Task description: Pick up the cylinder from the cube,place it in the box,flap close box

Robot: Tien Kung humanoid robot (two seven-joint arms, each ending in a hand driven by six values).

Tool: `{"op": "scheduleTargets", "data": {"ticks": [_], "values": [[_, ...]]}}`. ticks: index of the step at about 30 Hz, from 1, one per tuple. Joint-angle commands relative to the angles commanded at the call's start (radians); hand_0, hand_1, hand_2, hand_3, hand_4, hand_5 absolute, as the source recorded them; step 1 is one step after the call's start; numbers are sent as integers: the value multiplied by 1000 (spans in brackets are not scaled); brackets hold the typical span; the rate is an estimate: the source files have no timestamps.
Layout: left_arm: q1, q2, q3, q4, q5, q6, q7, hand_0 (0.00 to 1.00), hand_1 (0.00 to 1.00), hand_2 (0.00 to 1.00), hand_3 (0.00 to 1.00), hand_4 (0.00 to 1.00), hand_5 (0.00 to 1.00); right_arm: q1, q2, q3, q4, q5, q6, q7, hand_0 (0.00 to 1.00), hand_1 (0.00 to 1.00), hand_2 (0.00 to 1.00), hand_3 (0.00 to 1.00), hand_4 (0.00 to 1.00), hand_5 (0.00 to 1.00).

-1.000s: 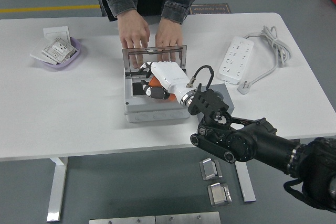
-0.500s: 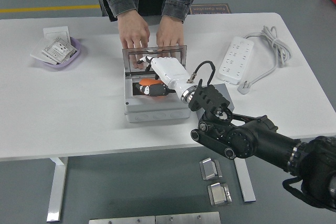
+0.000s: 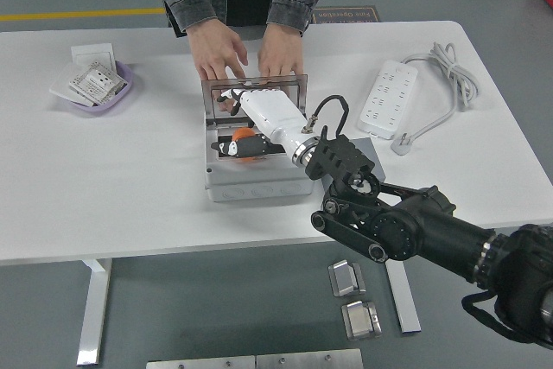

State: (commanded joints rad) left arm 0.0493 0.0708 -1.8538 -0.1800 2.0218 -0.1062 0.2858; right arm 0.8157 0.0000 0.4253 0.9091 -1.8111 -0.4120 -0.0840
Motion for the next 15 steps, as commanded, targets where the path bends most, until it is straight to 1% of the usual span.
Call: {"op": "scheduleTargets", "data": {"ticks": [2, 6, 8, 12, 13, 15], "values": [[3, -3, 3, 0, -5, 0, 0, 690, 688, 612, 717, 704, 453, -5, 0, 23, 29, -18, 13, -9, 241, 379, 617, 802, 890, 458], [12, -7, 6, 0, -17, 3, 0, 690, 688, 612, 717, 704, 453, -21, 0, 74, 108, -45, 48, -35, 241, 379, 617, 802, 890, 458], [19, -8, 3, 0, -17, 4, 0, 690, 687, 611, 716, 702, 454, -29, -3, 99, 150, -44, 58, -49, 243, 378, 620, 796, 901, 475], [29, -9, -4, 0, -14, 5, 1, 690, 687, 611, 716, 702, 454, -31, -32, 142, 236, -48, 79, -76, 243, 378, 620, 796, 901, 475], [30, -9, -5, 0, -15, 5, 1, 690, 686, 610, 715, 702, 455, -28, -39, 151, 255, -50, 83, -81, 239, 377, 607, 792, 910, 495], [29, -8, -3, 0, -19, 6, 0, 690, 686, 610, 715, 702, 455, -20, -51, 172, 295, -57, 91, -89, 239, 377, 607, 792, 910, 495]]}}
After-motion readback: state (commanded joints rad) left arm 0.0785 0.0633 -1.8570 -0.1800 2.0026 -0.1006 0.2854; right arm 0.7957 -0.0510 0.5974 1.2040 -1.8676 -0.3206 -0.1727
